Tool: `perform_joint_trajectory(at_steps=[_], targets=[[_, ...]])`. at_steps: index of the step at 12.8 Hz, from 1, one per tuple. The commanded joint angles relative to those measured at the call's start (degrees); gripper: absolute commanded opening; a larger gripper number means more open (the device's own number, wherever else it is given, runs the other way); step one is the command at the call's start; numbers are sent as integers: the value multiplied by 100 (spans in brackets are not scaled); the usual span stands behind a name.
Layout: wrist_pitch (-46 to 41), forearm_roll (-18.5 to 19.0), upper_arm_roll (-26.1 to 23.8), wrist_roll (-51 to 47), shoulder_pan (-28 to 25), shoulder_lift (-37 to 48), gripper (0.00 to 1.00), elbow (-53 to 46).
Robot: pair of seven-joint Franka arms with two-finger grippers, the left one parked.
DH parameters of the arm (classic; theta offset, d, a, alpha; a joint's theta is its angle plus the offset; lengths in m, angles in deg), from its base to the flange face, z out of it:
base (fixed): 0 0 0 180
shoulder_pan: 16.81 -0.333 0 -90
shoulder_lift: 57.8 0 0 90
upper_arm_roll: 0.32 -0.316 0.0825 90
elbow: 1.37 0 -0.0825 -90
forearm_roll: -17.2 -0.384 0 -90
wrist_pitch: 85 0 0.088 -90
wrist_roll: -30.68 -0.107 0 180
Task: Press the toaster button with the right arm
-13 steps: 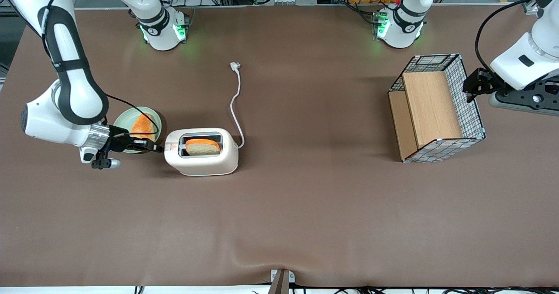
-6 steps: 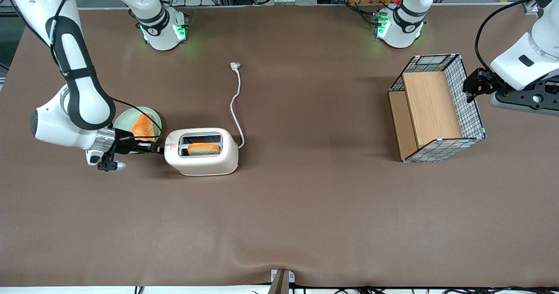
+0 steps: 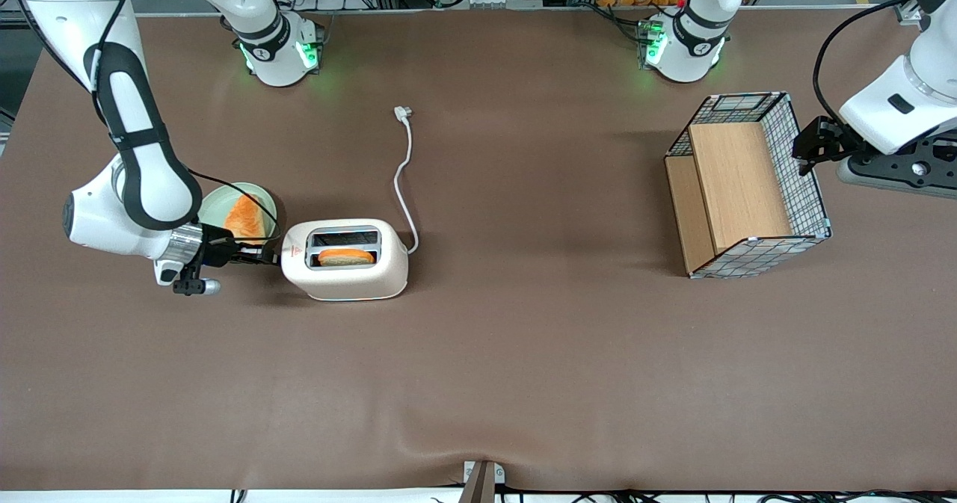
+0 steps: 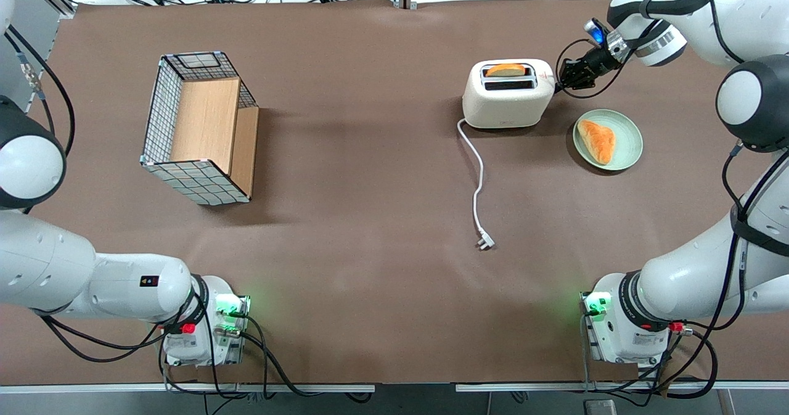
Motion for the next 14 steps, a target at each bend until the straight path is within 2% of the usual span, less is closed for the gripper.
perform_joint_trajectory(at_steps=[1, 4, 6, 8, 11, 14], targets=[[102, -170, -35, 289, -37, -232, 0, 67], [15, -170, -35, 176, -37, -171, 0, 50], [-12, -65, -26, -70, -28, 127, 23, 6], [-205, 434, -26, -115, 42, 452, 35, -55], [-704, 1207, -17, -569, 165, 970, 40, -248], [-1775, 2174, -26, -1588, 236, 1392, 46, -923]])
